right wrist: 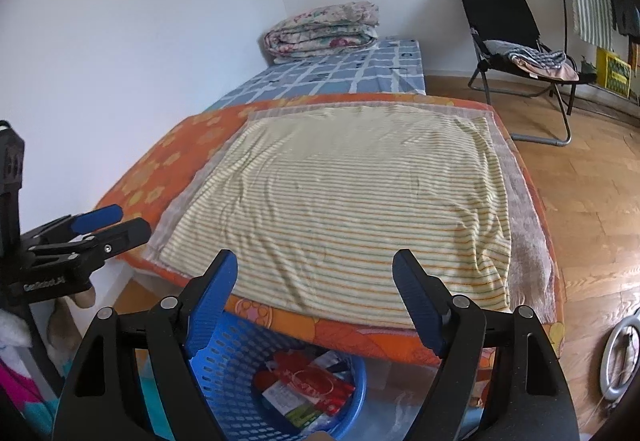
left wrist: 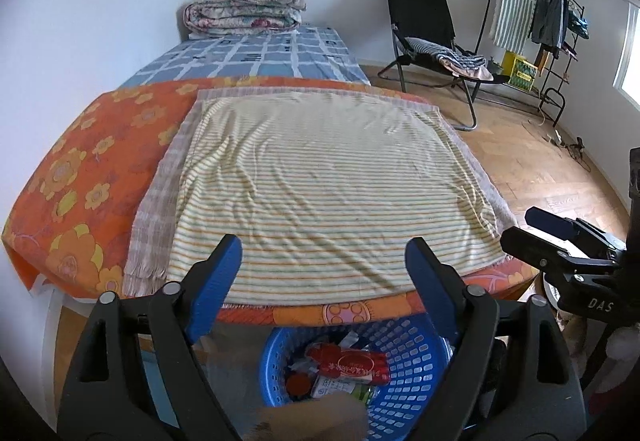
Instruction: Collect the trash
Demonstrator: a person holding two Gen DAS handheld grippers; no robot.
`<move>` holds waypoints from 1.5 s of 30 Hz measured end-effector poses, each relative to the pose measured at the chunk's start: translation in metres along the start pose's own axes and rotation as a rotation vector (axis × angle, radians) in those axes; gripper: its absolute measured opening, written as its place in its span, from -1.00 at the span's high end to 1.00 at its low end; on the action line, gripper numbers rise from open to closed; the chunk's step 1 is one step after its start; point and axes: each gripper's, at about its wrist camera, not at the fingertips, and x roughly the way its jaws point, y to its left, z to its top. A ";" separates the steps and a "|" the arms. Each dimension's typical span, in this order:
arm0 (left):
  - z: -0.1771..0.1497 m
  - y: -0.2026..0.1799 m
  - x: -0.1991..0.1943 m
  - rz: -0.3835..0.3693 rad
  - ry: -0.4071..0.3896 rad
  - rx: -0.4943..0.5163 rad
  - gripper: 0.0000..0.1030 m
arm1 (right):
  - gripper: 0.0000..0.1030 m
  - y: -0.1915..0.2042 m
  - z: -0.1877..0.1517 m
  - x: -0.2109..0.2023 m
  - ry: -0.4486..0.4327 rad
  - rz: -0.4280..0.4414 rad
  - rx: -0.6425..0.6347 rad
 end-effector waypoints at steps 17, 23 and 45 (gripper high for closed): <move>0.004 -0.007 -0.004 0.044 -0.028 -0.017 -0.97 | -0.56 -0.003 -0.001 -0.001 -0.006 -0.001 0.018; 0.003 -0.008 -0.003 0.045 -0.027 -0.014 -0.97 | -0.56 -0.003 0.000 -0.001 -0.008 -0.001 0.019; 0.002 -0.009 -0.003 0.046 -0.026 -0.013 -0.97 | -0.56 -0.006 -0.001 0.000 0.008 -0.001 0.045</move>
